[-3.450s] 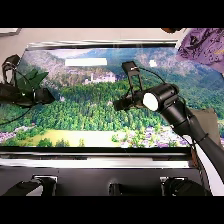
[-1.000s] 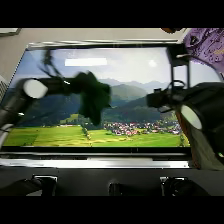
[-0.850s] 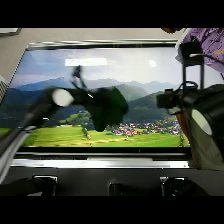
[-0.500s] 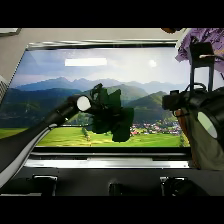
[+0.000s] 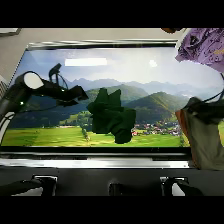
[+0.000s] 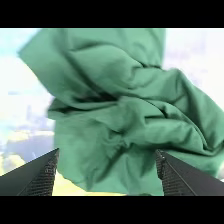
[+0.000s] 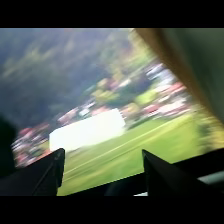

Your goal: Fold the clothes and pants, and hang the long-sleeved shirts on hangers.

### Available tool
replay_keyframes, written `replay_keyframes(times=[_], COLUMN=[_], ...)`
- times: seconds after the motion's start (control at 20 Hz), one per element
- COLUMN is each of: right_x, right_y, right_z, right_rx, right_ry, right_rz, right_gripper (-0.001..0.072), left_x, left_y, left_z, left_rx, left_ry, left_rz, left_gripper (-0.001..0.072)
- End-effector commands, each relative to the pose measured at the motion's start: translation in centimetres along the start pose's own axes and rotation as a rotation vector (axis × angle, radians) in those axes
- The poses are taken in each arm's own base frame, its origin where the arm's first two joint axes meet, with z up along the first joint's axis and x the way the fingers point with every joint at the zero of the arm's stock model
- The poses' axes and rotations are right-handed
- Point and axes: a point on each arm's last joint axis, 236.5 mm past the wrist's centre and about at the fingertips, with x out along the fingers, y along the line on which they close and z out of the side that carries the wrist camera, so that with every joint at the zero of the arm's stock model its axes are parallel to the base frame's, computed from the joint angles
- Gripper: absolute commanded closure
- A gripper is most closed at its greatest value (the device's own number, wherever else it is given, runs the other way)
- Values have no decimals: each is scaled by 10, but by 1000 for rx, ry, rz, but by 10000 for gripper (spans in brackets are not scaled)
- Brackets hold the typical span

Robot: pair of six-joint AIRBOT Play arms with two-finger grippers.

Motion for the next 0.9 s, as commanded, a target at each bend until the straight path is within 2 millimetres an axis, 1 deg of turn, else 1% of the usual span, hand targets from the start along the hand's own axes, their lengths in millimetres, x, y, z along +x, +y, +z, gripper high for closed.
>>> replay_keyframes(times=[0.0,0.05,0.15,0.2,0.3,0.4,0.45,0.55,0.6,0.7,0.85], right_x=[55,73,103,115,142,171,181,191,196,207,212], right_y=[31,32,34,40,62,79,89,111,116,116,124], right_z=[-28,-42,-54,-57,-65,-77,-83,-91,-92,-92,-89], right_rx=[180,221,250,258,265,278,287,304,314,312,288], right_ry=[106,155,208,233,274,308,323,349,349,327,297], right_rz=[401,427,442,450,489,486,505,567,578,548,533], right_gripper=[152,152,153,152,152,152,152,154,157,166,166], left_x=[-14,-14,-12,-12,-11,-12,-12,-12,-12,-12,-12], left_y=[24,25,25,25,25,25,25,24,24,23,23], left_z=[14,15,16,16,17,19,20,24,25,26,28], left_rx=[-43,-45,-46,-47,-47,-46,-46,-46,-46,-46,-46], left_ry=[-27,-25,-27,-29,-31,-38,-45,-62,-67,-71,-78], left_rz=[18,19,19,19,19,17,16,12,11,10,8], left_gripper=[-7,-7,-7,-7,-7,-6,-7,-7,-7,-7,-7])
